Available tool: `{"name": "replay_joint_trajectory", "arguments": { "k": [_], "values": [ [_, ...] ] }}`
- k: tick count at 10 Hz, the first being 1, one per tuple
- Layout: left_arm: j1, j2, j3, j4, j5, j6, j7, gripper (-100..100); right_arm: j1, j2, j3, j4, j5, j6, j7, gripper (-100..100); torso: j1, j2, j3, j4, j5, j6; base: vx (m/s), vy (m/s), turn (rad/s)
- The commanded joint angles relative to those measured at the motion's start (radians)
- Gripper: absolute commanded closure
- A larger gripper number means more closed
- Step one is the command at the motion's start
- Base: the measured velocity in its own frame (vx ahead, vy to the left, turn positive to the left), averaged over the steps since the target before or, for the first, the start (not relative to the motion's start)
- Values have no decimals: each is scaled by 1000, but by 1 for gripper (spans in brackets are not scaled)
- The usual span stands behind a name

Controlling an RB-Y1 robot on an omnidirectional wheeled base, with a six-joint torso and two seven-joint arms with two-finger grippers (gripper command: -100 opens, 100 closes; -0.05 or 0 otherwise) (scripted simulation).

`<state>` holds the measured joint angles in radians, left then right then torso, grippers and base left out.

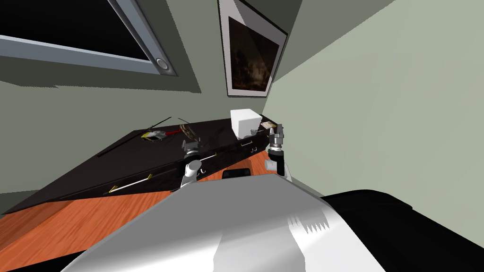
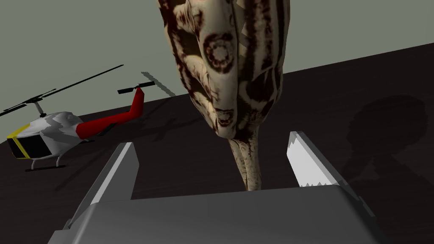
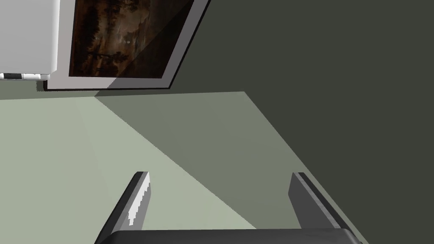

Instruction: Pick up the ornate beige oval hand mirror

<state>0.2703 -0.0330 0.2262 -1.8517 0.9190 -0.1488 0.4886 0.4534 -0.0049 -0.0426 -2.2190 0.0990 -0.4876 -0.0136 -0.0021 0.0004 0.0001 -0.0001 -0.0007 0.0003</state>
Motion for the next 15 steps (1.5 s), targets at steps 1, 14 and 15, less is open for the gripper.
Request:
{"name": "replay_joint_trajectory", "arguments": {
  "k": [1, 14, 15],
  "values": [
    [-50, -4, 18, 50, -35, -32, 11, -100, 0, 0, 0, 0, 0, 0, 0, 0, 0, 0, 0, 0, 0, 0, -73, 36, 79],
    [-409, -8, 67, 454, -140, -136, 46, -100, 0, 0, 0, 0, 0, 0, 0, 0, 2, 1, 0, 0, 0, -1, -57, 23, 24],
    [-441, -8, 67, 483, -140, -136, 46, -100, 0, 0, 0, 0, 0, 0, 0, 0, 3, 3, 2, 0, 0, -1, -58, 26, -4]
  ]
}}
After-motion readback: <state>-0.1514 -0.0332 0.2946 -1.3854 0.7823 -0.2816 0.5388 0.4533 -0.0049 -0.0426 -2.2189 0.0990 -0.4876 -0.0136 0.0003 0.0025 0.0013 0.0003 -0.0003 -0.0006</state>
